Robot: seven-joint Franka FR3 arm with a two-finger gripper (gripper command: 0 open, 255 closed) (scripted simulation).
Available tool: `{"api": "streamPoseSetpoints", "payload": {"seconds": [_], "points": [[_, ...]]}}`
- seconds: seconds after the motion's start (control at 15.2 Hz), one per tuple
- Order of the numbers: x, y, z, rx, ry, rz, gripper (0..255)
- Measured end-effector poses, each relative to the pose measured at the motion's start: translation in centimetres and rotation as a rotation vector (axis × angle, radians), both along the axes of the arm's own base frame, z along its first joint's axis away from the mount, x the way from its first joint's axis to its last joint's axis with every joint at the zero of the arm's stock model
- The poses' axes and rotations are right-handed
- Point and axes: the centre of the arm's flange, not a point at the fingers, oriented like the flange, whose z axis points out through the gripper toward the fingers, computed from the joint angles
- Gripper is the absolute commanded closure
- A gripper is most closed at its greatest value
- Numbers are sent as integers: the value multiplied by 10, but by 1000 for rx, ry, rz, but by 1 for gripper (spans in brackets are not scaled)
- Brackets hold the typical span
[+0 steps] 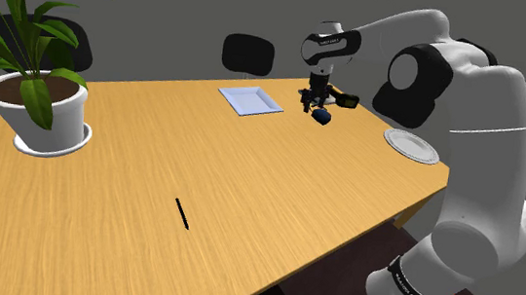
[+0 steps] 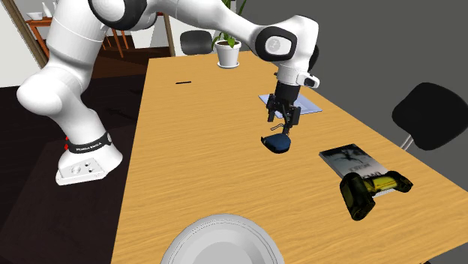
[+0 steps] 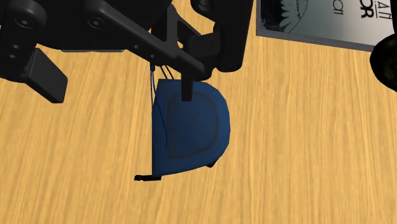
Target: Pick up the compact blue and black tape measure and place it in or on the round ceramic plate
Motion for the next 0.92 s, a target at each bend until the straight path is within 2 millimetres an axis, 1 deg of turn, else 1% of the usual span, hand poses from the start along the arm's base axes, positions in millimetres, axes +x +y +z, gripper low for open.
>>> {"api": "streamPoseSetpoints", "payload": {"seconds": [0.13, 0.2, 0.92], "points": [[0, 0, 0, 0, 0, 0, 0], [0, 0, 0, 0, 0, 0, 255], [0, 0, 4, -1, -3, 0, 255]]}}
